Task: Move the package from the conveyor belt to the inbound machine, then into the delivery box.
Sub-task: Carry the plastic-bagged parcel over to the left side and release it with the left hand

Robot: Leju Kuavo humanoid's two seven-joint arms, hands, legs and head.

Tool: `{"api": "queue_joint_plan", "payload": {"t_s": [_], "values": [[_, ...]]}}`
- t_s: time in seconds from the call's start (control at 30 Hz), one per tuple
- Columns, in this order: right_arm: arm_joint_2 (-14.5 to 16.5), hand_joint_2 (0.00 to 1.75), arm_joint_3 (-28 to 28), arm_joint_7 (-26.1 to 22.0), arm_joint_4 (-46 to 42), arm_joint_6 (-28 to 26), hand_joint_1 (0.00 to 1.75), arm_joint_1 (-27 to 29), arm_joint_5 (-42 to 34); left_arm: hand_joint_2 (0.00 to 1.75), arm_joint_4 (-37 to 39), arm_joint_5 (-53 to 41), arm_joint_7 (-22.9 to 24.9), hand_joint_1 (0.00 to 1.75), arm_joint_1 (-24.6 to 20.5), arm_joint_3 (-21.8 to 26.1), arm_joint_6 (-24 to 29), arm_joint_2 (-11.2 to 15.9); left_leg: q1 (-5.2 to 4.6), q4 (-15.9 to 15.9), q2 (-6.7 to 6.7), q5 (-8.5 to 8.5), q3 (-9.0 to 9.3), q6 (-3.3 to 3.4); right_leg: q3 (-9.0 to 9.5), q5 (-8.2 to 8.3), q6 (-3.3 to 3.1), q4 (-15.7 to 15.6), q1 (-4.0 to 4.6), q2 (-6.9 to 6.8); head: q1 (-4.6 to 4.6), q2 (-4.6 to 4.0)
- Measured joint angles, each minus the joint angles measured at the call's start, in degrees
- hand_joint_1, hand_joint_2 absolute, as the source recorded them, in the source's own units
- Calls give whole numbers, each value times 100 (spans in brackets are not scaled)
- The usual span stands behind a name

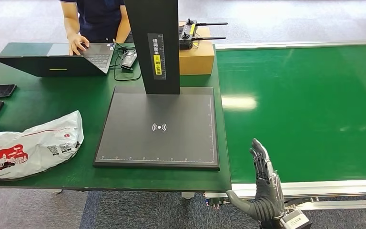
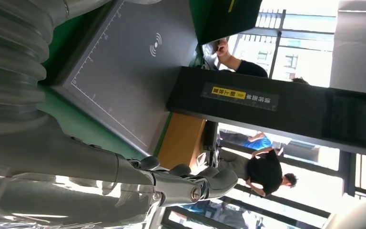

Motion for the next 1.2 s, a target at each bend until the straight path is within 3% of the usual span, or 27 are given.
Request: {"api": "queue_joint_plan", "payload": {"t_s": [0.4,0.93,1.07,1.2], "values": [[15,175,-2,-1,-38,123,0,-11,-113,175,178,14,-469,0,-185,-22,-343,-69,1,0,3,0,3,-2,0,1,-3,0,1,3,-1,0],[13,175,-2,0,-2,93,0,-137,-208,175,-208,521,-1358,0,-118,-132,-576,-497,0,0,2,1,4,-4,1,2,-5,0,0,2,-2,0],[13,175,-2,0,49,111,0,-167,-172,175,-1096,1880,-2035,0,528,-350,-1333,-768,-3,-2,2,-1,8,-5,5,2,-5,0,-5,2,-1,0],[13,175,31,0,122,78,0,-171,-104,175,-2810,3048,-2499,0,2076,-1013,-1587,-1294,-15,-3,5,-11,13,-3,6,-3,0,-1,-17,9,-1,0]]}}
